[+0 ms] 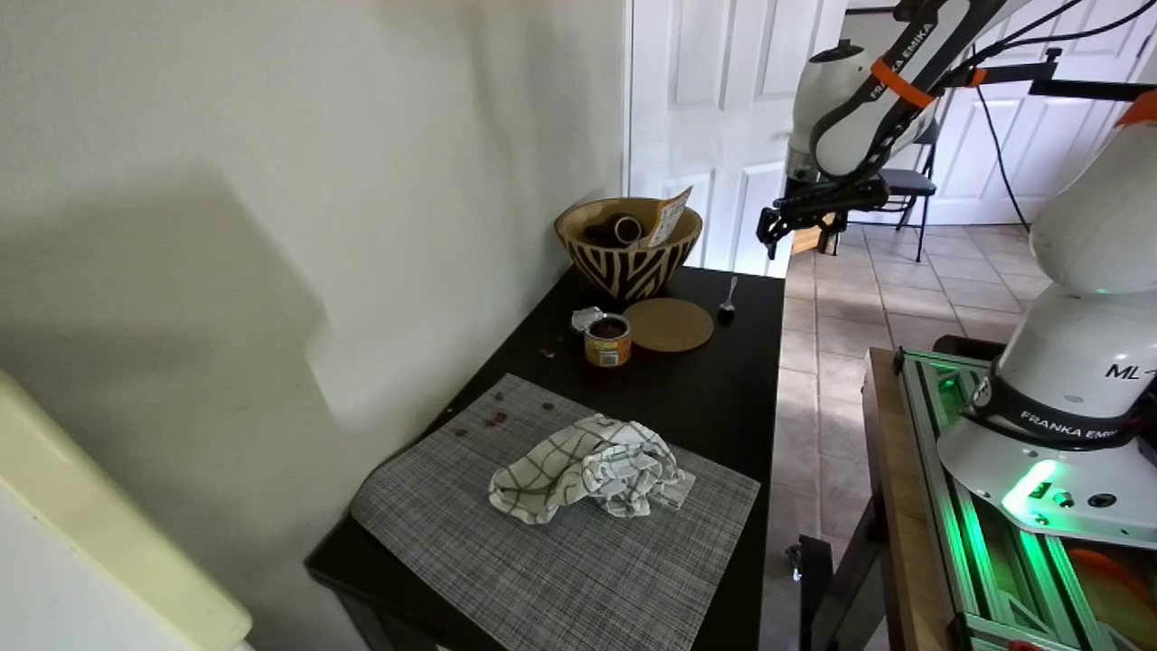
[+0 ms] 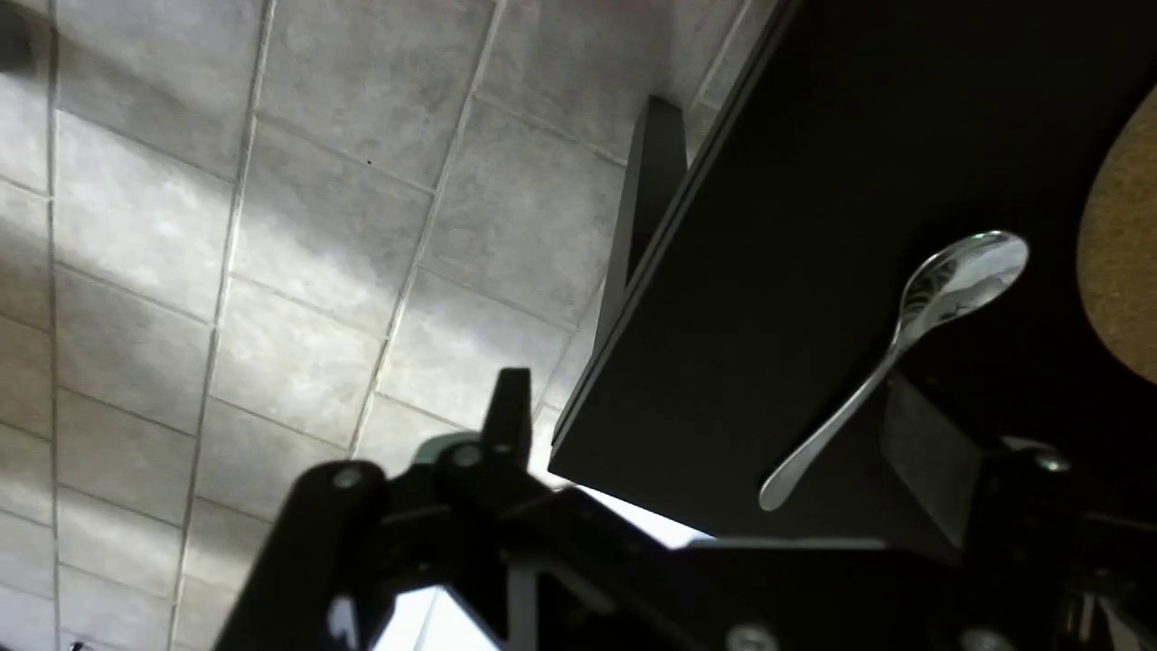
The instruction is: Put the spoon into the can
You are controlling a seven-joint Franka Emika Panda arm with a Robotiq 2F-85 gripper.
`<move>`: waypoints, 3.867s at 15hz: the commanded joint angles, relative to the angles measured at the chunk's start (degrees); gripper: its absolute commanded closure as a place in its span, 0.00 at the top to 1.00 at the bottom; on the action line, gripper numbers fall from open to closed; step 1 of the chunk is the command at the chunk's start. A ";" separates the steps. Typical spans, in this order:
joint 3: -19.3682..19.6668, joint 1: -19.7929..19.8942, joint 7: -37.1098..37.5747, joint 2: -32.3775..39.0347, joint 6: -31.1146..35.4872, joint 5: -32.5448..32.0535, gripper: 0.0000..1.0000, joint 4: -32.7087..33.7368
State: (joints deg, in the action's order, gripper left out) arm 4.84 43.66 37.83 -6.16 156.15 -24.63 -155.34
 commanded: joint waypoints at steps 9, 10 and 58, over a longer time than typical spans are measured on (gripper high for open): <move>11.01 -11.61 -10.09 22.14 -1.74 20.07 1.00 17.70; 10.48 -11.59 -14.07 24.23 -2.34 25.48 1.00 19.51; 16.21 -20.39 -18.98 24.66 -17.27 45.26 0.02 23.03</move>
State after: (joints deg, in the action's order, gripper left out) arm 20.08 25.80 19.92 25.00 134.52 22.18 -125.00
